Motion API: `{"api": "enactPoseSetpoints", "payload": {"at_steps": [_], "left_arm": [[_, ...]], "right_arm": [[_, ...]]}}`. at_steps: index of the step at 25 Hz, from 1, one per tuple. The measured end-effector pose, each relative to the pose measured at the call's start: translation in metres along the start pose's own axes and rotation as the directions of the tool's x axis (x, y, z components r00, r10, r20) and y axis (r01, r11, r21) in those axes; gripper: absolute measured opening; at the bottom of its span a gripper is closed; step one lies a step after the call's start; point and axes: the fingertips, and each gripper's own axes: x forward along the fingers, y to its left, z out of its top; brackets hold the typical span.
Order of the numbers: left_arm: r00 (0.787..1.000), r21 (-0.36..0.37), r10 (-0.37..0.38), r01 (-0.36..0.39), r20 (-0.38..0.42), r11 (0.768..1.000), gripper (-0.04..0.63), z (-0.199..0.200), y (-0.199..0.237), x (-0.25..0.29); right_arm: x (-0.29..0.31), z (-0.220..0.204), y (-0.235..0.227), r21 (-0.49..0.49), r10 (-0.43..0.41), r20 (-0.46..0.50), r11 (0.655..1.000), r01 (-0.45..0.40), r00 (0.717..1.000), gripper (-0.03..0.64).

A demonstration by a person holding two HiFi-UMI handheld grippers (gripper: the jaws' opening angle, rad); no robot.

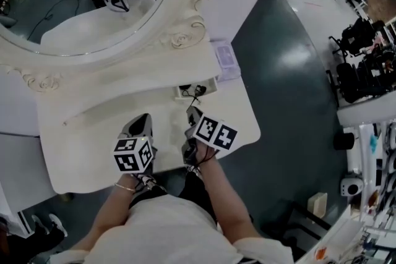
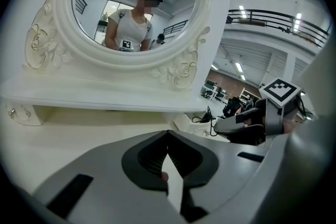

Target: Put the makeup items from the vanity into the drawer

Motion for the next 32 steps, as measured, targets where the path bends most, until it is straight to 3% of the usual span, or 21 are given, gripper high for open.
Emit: {"api": "enactPoseSetpoints", "payload": {"at_steps": [5,11,22,29,32], "left_arm": [[1.0,0.003,0.002,-0.002,0.002,1.0,0.003,0.004,0.0,0.005],[1.0,0.008,0.001,-0.001,0.0,1.0,0.003,0.009,-0.004,0.013],[1.0,0.016,-0.002,0.002,-0.008,1.0,0.003,0.011,-0.01,0.025],[1.0,0.008,0.009,-0.009,-0.011,1.0,0.003,0.012,-0.009,0.03],[1.0,0.003,0.016,-0.016,-0.018,1.0,0.003,0.011,-0.008,0.032]], "right_arm": [[0.003,0.007,-0.005,0.104,0.014,0.015,0.994,-0.015,1.0,0.02],[0.004,0.02,-0.015,0.283,0.018,0.053,0.958,-0.032,0.998,0.021],[0.011,0.026,-0.024,0.417,0.049,0.047,0.907,-0.064,0.998,0.021],[0.026,0.034,-0.026,0.563,0.086,0.054,0.82,-0.101,0.995,0.023],[0.034,0.043,-0.017,0.55,0.123,0.08,0.822,-0.147,0.989,0.034]]}}
